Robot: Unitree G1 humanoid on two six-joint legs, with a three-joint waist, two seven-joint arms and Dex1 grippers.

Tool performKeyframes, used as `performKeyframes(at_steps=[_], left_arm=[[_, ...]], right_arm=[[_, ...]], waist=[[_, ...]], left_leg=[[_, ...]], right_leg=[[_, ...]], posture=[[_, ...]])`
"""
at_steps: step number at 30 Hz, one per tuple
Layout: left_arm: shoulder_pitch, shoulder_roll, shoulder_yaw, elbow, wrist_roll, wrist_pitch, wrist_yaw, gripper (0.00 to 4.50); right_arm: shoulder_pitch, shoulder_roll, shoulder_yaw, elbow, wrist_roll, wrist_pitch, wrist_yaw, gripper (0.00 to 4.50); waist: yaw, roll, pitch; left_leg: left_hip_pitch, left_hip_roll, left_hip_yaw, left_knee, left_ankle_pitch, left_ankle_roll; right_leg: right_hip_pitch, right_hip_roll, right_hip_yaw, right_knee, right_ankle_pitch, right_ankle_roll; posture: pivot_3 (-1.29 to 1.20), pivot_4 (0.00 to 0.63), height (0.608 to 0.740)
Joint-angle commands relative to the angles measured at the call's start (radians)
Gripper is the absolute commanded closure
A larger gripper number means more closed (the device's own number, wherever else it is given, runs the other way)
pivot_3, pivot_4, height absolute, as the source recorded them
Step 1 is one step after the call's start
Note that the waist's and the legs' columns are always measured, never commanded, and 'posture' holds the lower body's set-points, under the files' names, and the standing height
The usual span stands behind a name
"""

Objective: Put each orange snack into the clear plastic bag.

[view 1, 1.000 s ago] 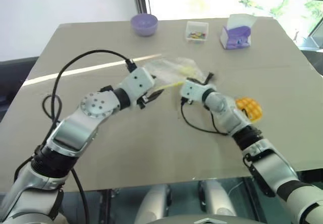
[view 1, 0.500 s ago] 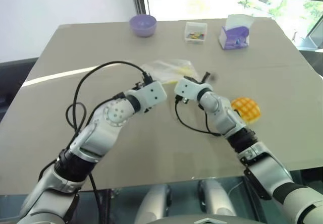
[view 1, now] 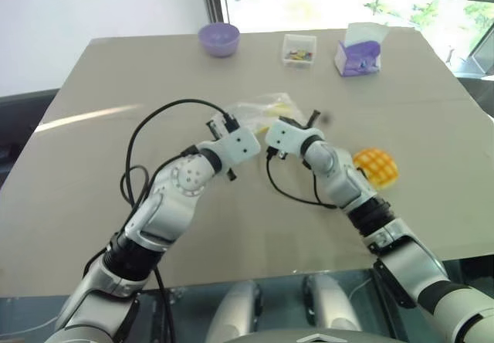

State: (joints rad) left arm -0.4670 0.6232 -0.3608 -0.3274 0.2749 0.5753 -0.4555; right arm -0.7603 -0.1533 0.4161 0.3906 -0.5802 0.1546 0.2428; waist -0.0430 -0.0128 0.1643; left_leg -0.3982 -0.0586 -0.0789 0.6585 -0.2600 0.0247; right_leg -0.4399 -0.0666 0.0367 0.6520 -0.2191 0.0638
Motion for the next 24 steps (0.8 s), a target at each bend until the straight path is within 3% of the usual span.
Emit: performKeyframes(at_steps=[1,4,6,8,12,19,23,24], left_arm=[[-0.015,-0.005,0.029,-0.002,0.029,-0.029,0.000,4.30],[-0.013,0.000,0.034,0.012,0.037,-0.043,-0.005,4.30],[-0.011,0.005,0.041,0.021,0.040,-0.052,-0.009,4.50],[-0.008,0.006,0.050,0.029,0.037,-0.056,-0.013,4.50],[0.003,0.002,0.080,0.042,0.012,-0.053,-0.031,4.50],[0.017,0.001,0.129,0.075,-0.031,-0.093,-0.067,4.50],[0.025,0.004,0.146,0.092,-0.053,-0.130,-0.087,4.50],[0.025,0.004,0.150,0.096,-0.055,-0.139,-0.091,4.50]], right_arm=[[0.000,-0.008,0.008,-0.047,-0.002,-0.021,0.004,4.50],[0.003,-0.020,-0.003,-0.052,0.031,-0.031,0.048,4.50],[0.010,-0.029,-0.019,-0.071,0.062,-0.015,0.092,3.86],[0.015,-0.048,-0.027,-0.079,0.072,-0.023,0.100,2.96],[0.069,-0.055,-0.110,-0.146,0.168,-0.035,0.090,1.59],[0.285,-0.057,-0.251,-0.455,0.491,0.070,0.284,1.59],[0.352,-0.039,-0.259,-0.576,0.556,0.154,0.287,2.58],[0.356,-0.036,-0.251,-0.590,0.559,0.165,0.284,3.09]], waist=[[0.000,0.000,0.000],[0.000,0.000,0.000],[0.000,0.000,0.000],[0.000,0.000,0.000],[0.001,0.000,0.000],[0.004,0.000,0.000],[0.003,0.000,0.000],[0.002,0.000,0.000]], left_leg=[[0.000,0.000,0.000,0.000,0.000,0.000],[0.000,0.000,0.000,0.001,0.000,0.000],[0.000,0.000,0.000,0.002,0.000,0.000],[0.000,0.000,0.000,0.003,0.000,0.000],[0.000,0.000,0.000,0.005,0.000,0.000],[0.000,0.000,-0.001,0.006,0.000,0.001],[0.000,0.000,0.000,0.009,-0.002,0.003],[0.000,0.000,0.000,0.010,-0.002,0.003]], right_leg=[[0.000,0.000,0.000,0.000,0.000,0.000],[0.000,0.000,0.000,0.001,0.000,0.000],[0.000,0.000,0.000,0.002,0.000,0.000],[0.000,0.000,0.000,0.002,0.000,0.000],[0.000,0.000,0.000,0.004,0.000,0.000],[0.001,0.000,0.000,0.005,0.000,0.000],[0.001,-0.001,0.000,0.008,0.000,0.000],[0.001,-0.001,0.000,0.008,0.000,0.000]], posture=[[0.00,0.150,0.740],[0.00,0.150,0.740],[0.00,0.150,0.740],[0.00,0.150,0.740],[0.00,0.150,0.740],[0.00,0.150,0.740],[0.00,0.150,0.740],[0.00,0.150,0.740]])
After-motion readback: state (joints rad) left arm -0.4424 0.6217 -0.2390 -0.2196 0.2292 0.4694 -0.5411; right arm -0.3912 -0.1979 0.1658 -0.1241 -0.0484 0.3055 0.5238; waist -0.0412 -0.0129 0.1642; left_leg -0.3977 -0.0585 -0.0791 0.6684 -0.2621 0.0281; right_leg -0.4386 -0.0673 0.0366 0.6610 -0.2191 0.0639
